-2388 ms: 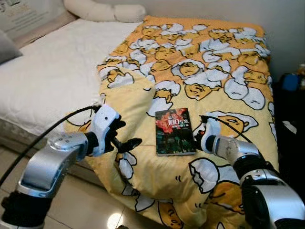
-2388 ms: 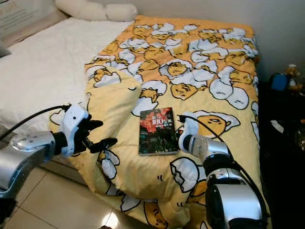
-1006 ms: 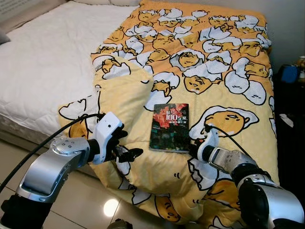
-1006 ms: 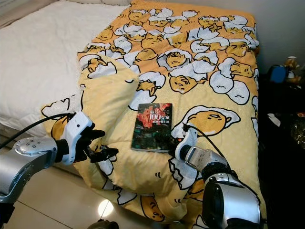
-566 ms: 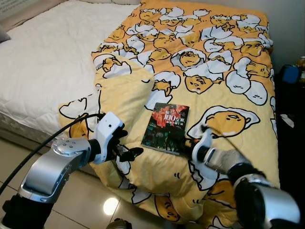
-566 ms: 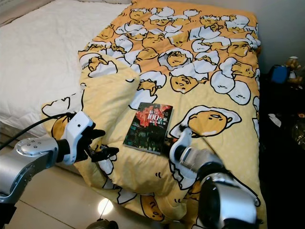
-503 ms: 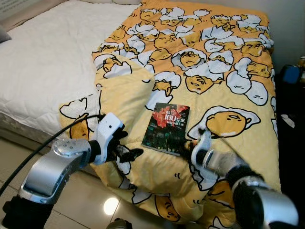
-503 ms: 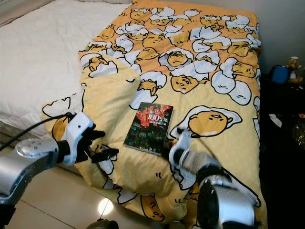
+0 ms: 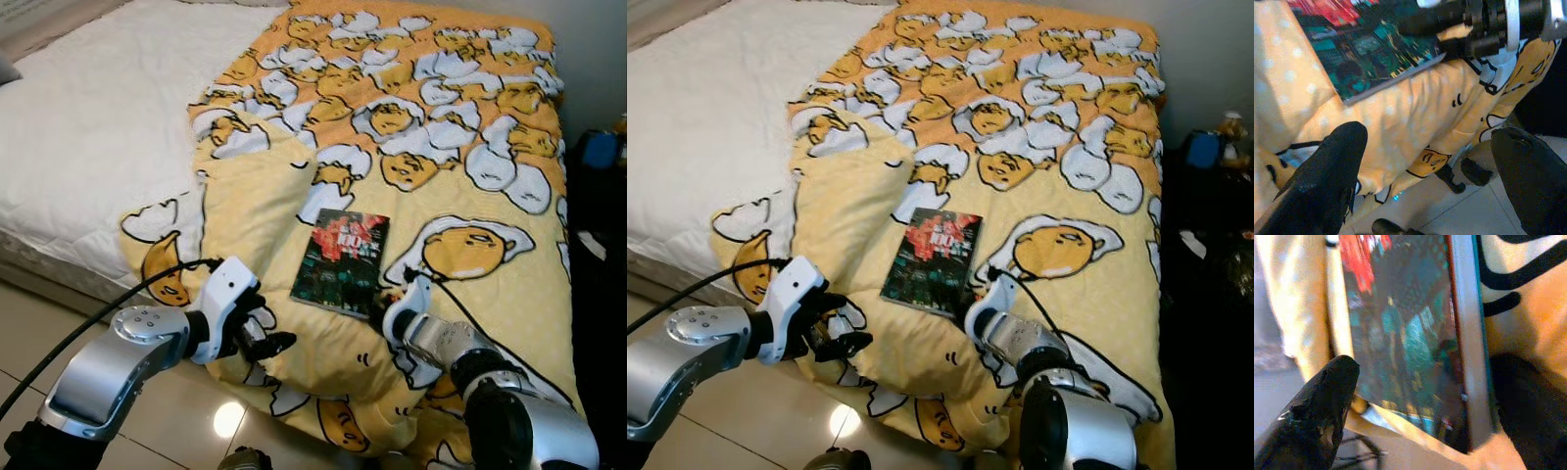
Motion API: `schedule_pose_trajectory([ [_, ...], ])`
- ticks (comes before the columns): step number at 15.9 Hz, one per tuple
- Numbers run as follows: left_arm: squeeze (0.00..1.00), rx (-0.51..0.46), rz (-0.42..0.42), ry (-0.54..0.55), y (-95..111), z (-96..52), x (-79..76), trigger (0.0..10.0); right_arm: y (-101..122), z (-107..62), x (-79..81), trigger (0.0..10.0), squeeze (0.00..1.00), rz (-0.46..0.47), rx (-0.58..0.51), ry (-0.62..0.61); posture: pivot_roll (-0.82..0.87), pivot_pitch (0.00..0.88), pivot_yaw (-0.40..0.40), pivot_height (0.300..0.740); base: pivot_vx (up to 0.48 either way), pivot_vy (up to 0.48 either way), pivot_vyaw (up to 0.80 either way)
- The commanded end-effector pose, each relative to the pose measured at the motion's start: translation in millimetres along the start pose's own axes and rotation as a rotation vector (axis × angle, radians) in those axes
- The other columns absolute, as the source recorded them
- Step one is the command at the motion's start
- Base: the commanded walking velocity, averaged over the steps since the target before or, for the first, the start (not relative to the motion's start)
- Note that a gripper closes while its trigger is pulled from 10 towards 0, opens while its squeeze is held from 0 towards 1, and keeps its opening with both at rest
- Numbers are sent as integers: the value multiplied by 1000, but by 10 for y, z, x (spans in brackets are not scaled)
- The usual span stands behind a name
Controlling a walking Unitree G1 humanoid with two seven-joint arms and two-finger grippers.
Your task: Clean up the room
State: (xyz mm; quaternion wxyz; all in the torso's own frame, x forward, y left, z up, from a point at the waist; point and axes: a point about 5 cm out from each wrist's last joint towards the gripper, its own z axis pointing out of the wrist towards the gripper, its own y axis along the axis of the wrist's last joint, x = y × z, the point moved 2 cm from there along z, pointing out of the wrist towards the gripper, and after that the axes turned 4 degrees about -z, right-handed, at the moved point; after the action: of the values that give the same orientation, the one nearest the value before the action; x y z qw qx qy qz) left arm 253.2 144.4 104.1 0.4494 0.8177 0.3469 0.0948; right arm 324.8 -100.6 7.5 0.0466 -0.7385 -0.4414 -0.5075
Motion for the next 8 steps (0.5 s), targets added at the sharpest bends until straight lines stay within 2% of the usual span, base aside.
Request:
schedule_pose_trajectory([
  [1, 796, 22, 4, 0, -51, -9, 5, 10000, 16, 41, 132, 10000, 0, 64, -14, 60, 0, 129, 47, 740, 0, 0, 0],
  [3, 788, 25, 0, 2, -60, -12, 11, 10000, 122, 80, 336, 10000, 0, 161, -59, 148, -2, 127, 47, 740, 0, 0, 0],
  [4, 792, 24, 0, 4, -58, -11, 15, 10000, 170, 83, 387, 10000, 0, 198, -78, 169, -1, 126, 47, 740, 0, 0, 0],
  [8, 788, 15, -2, 15, -42, -23, 27, 10000, 224, 79, 435, 10000, 0, 239, -92, 191, 1, 124, 47, 740, 0, 0, 0],
])
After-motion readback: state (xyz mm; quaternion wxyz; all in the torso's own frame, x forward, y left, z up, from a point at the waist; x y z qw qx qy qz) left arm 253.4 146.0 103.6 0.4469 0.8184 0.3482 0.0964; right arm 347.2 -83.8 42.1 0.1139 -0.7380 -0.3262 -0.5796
